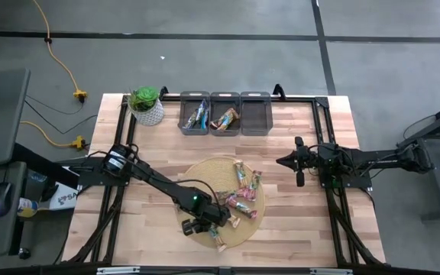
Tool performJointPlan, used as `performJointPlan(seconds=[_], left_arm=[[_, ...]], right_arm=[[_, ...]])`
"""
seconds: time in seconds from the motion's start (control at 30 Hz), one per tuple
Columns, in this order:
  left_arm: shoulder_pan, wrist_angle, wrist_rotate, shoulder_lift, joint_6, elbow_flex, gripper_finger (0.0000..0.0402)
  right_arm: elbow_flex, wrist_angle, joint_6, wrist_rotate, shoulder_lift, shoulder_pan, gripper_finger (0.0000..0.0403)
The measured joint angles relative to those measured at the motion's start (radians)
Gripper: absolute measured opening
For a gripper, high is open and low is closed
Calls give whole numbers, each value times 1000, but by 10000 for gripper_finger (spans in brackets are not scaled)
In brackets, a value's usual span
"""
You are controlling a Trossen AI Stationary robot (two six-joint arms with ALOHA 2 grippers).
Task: Pick and place Granola Bars by type
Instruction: Put the yellow granola bar into the middle black bin
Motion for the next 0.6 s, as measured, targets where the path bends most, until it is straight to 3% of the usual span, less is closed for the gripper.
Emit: performJointPlan(seconds=[0.3, 0.6], left_arm=[[0, 13, -3, 1, 26, -1, 116], [2, -68, -73, -3, 88, 58, 110]], right_arm=[[0, -1, 0, 0, 0, 0, 0], [0, -1, 0, 0, 0, 0, 0]])
